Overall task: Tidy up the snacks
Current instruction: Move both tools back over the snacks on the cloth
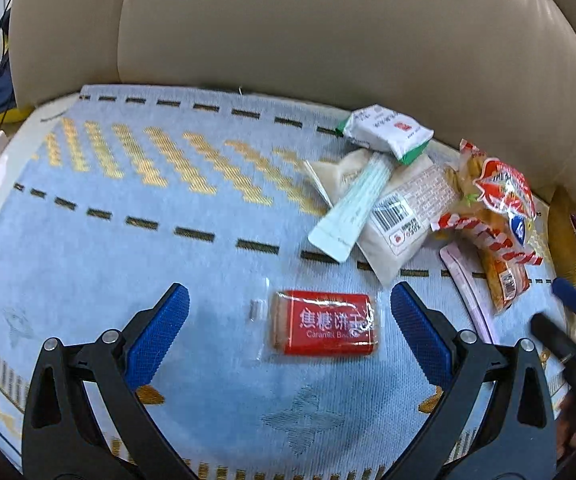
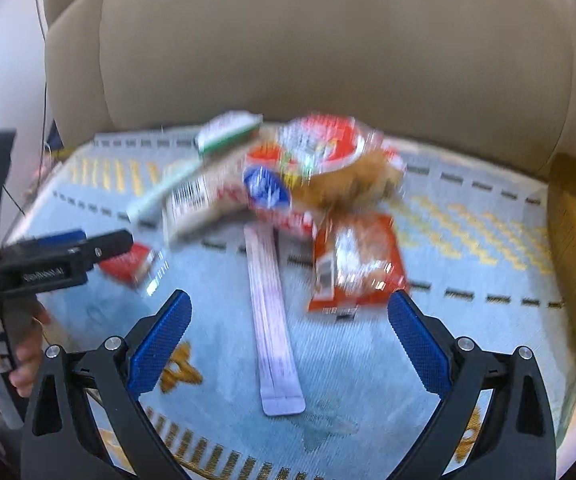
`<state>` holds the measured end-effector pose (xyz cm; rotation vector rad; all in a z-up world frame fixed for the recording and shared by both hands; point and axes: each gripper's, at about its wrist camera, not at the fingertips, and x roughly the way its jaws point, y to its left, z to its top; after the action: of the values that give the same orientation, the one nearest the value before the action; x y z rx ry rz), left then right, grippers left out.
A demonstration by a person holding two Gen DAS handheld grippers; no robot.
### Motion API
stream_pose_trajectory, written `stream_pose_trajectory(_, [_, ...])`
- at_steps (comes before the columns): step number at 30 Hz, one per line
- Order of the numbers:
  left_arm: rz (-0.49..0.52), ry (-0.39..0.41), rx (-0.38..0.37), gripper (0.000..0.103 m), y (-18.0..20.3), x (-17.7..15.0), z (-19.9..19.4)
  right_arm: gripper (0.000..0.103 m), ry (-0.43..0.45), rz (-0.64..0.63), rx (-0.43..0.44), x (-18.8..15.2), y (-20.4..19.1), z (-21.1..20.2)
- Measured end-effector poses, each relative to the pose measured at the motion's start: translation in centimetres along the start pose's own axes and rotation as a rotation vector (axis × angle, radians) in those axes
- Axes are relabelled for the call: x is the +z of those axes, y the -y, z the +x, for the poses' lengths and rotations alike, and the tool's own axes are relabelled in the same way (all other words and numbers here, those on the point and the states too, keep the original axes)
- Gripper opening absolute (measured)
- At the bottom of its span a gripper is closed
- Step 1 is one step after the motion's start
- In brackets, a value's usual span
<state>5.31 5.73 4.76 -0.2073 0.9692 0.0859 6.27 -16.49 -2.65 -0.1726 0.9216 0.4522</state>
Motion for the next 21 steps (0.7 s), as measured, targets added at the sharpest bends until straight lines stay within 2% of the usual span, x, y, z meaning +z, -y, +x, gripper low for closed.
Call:
stream_pose_trajectory(4, [0.054, -0.006, 0.002, 0.1, 1.0, -1.1, 0.9, 0.098, -0.001, -0.024, -0.047, -0.7, -0.3, 0.8])
stream_pose_trajectory(10, [0.149, 0.036, 0.04, 0.1, 2.9, -3.5, 1.5, 0.098, -0.033, -0.052, -0.041, -1.7, -0.9, 2.7])
stream_pose_trajectory(14, [0.204, 0.041, 0.088, 0.1, 4.2, -4.0, 2.5, 0.098, -0.01, -0.065, -0.048, -2.1, -1.0, 2.8])
stream_pose_trajectory(17, [0.231, 0.047, 0.135, 0.1, 4.8, -4.2, 2.7, 0.098, -0.008, -0.069, -0.052, -2.1, -0.9, 2.8])
stream_pose_trajectory(21, [0.229, 0.058, 0.137, 0.1, 5.3, -4.7, 2.7, 0.098, -0.006, -0.073, -0.055, -2.0, -1.0, 2.9])
